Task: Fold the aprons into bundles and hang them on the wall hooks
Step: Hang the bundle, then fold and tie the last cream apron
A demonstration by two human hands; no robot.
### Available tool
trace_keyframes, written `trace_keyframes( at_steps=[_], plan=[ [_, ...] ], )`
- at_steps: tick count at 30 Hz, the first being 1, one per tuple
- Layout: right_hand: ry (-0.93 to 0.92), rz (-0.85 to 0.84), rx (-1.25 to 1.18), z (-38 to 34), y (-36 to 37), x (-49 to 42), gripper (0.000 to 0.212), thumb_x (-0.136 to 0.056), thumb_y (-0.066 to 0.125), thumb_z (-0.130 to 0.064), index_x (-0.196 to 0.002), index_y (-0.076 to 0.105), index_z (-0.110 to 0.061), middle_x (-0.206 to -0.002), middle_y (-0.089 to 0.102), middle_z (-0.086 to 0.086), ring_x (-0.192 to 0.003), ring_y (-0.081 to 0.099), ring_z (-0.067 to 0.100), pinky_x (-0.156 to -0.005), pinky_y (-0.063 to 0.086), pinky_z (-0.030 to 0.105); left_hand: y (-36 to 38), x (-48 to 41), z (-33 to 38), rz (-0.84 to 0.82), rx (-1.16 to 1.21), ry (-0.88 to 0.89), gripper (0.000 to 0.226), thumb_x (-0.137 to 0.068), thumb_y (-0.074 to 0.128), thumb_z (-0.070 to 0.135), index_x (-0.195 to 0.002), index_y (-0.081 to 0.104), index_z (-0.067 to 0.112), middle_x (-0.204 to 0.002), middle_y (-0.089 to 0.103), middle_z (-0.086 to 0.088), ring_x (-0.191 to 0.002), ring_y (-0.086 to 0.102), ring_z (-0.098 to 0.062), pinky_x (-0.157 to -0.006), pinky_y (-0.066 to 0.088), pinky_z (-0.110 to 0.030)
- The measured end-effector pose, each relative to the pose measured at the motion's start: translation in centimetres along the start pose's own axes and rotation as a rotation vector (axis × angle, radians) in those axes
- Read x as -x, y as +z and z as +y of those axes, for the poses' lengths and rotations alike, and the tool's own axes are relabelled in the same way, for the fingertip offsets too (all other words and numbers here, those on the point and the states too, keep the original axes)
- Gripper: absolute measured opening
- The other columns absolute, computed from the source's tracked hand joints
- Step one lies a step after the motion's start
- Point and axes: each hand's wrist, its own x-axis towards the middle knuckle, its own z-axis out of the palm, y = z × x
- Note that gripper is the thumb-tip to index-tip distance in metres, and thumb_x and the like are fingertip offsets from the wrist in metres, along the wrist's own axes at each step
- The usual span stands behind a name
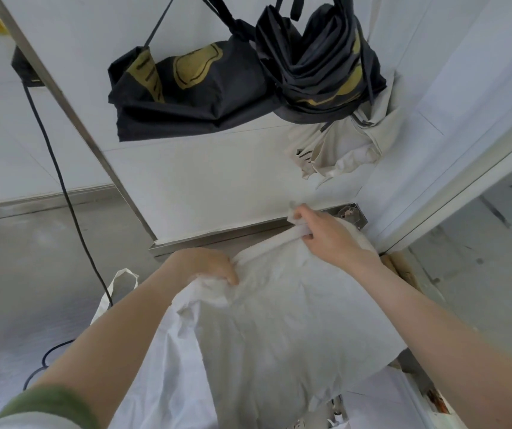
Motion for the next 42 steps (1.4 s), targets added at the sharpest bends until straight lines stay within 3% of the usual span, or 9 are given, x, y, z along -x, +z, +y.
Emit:
trace_keyframes(
  at_steps=[4,10,15,20,26,30,35,40,42],
  plan=[
    [0.014,0.066,0.109,0.2,-0.7,0.8,0.063,-0.081,0.056,0.004,-0.14,0.044,-0.016,-0.097,0.059,0.015,-0.092,0.053,0.032,-0.078,0.041,0.036,0.0,-0.2,0.2,0.357,-0.064,0.067,0.016,-0.089,0.049,0.017,-0.089,0.061,0.006,-0.091,0.063,-0.009,-0.089,0.059,-0.026,-0.066,0.041,-0.026],
    [-0.128,0.381,0.262,1.4,0.0,1.2,0.028,-0.057,0.063,-0.011,-0.085,0.06,-0.01,-0.093,0.052,0.004,-0.09,0.039,0.023,-0.079,0.032,0.034,-0.6,0.0,1.3,0.825,0.007,0.058,0.042,-0.093,0.041,0.009,-0.133,0.045,0.018,-0.115,0.058,-0.014,-0.108,0.055,-0.034,-0.083,0.042,-0.038],
    [-0.326,0.202,0.245,2.5,1.5,3.4,0.023,-0.072,0.054,-0.033,-0.081,0.044,-0.016,-0.091,0.05,0.003,-0.09,0.045,0.025,-0.087,0.026,0.03,0.9,-0.9,-0.8,0.572,-0.169,0.092,0.064,-0.084,0.061,0.033,-0.142,0.035,0.027,-0.144,0.032,0.0,-0.135,0.026,-0.026,-0.11,0.02,-0.04],
    [-0.412,-0.11,0.273,3.2,4.6,6.4,0.041,-0.063,0.063,-0.049,-0.088,0.051,-0.018,-0.112,0.051,-0.001,-0.119,0.039,0.018,-0.107,0.015,0.033,3.5,-2.0,-2.9,0.396,-0.253,0.009,0.063,-0.082,0.057,0.016,-0.139,0.03,0.024,-0.124,0.055,-0.001,-0.122,0.042,-0.025,-0.102,0.029,-0.038],
    [0.108,-0.657,0.009,0.9,4.5,8.1,0.057,-0.087,0.049,-0.064,-0.132,0.043,-0.03,-0.119,0.058,-0.008,-0.108,0.053,0.017,-0.091,0.04,0.029,4.3,-2.2,-2.2,0.48,-0.269,-0.063,0.029,-0.084,0.047,0.008,-0.112,0.055,0.014,-0.11,0.061,-0.004,-0.107,0.057,-0.025,-0.078,0.044,-0.028],
    [0.476,-0.607,-0.148,0.9,4.8,7.8,0.057,-0.093,0.042,-0.058,-0.133,0.036,-0.018,-0.104,0.059,0.004,-0.064,0.064,0.022,-0.058,0.051,0.031,4.5,-1.8,-1.5,0.477,-0.286,-0.042,0.04,-0.083,0.049,0.012,-0.122,0.05,0.018,-0.117,0.06,-0.002,-0.109,0.057,-0.024,-0.079,0.044,-0.029],
    [0.658,-0.752,-0.278,0.2,6.7,7.9,0.075,-0.078,0.055,-0.072,-0.118,0.054,-0.009,-0.101,0.064,0.006,-0.072,0.067,0.021,-0.057,0.05,0.026,4.9,-1.6,-2.0,0.431,-0.445,0.015,0.022,-0.087,0.049,0.022,-0.1,0.067,0.017,-0.096,0.061,0.0,-0.097,0.057,-0.022,-0.074,0.041,-0.027],
    [0.532,-0.474,-0.686,-1.2,8.4,7.6,0.009,-0.081,0.071,-0.026,-0.082,0.062,-0.023,-0.082,0.062,-0.008,-0.074,0.059,0.007,-0.062,0.043,0.02,5.6,-1.8,-3.7,0.359,-0.354,0.048,0.008,-0.089,0.05,0.024,-0.093,0.051,0.017,-0.094,0.052,0.0,-0.094,0.051,-0.022,-0.076,0.039,-0.029],
    [0.458,-0.268,-0.723,-1.9,8.3,7.2,0.023,-0.08,0.057,-0.001,-0.066,0.048,-0.018,-0.066,0.047,-0.006,-0.06,0.044,0.009,-0.056,0.032,0.026,5.7,-1.8,-3.9,0.37,-0.256,0.045,0.004,-0.09,0.047,0.019,-0.089,0.043,0.017,-0.093,0.055,-0.001,-0.089,0.053,-0.023,-0.069,0.039,-0.029]
  ],
)
